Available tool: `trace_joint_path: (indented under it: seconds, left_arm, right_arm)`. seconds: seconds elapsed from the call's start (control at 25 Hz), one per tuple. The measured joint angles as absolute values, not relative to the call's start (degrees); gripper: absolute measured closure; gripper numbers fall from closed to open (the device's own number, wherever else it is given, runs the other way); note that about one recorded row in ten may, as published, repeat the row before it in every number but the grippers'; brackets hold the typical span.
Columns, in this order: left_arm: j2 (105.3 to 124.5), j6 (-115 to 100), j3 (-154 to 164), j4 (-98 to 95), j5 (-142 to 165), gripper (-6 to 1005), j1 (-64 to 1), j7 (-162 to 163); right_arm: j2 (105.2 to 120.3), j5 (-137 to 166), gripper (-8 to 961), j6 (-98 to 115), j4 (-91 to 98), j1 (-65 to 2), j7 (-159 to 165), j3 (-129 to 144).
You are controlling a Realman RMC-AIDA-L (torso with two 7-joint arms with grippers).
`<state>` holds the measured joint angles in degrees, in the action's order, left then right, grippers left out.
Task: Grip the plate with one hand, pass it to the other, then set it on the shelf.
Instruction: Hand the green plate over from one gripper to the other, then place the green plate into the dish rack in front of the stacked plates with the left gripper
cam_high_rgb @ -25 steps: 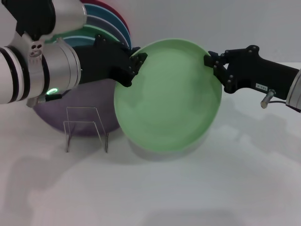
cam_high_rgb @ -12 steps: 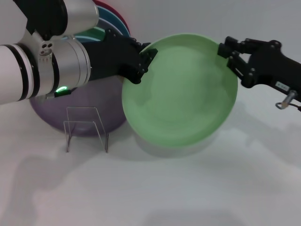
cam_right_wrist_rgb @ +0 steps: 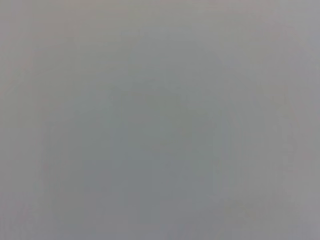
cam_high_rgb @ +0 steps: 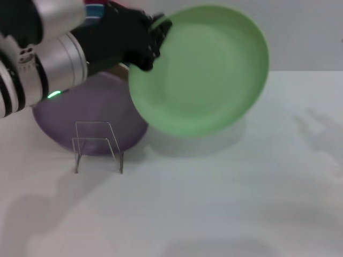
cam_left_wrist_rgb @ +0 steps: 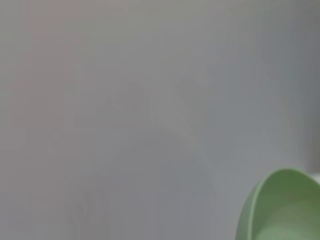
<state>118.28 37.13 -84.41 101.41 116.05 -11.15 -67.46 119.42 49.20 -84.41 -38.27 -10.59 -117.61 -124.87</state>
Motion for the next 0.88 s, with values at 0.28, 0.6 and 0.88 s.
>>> trace_joint_path:
  seconds: [0.28,0.6,0.88]
  left_arm:
    - [118.25,14.5,-71.1,102.3,100.3,924,-5.3,-102.8]
    - [118.08,4.9,-60.9,102.2,103.5,923,-7.6,-110.0]
    - [117.98,-13.5,-51.4,100.8,113.7,926,-9.1,-107.5]
  right_arm:
    - [119.52,48.8,512,-89.1,-32.0,-10.3,-118.6,-131.4]
    - [119.53,49.0,512,-88.8,-30.9,-10.6,-118.6,-131.3]
    - [119.54,49.0,512,-88.8,-30.6,-10.2,-118.6,-131.3]
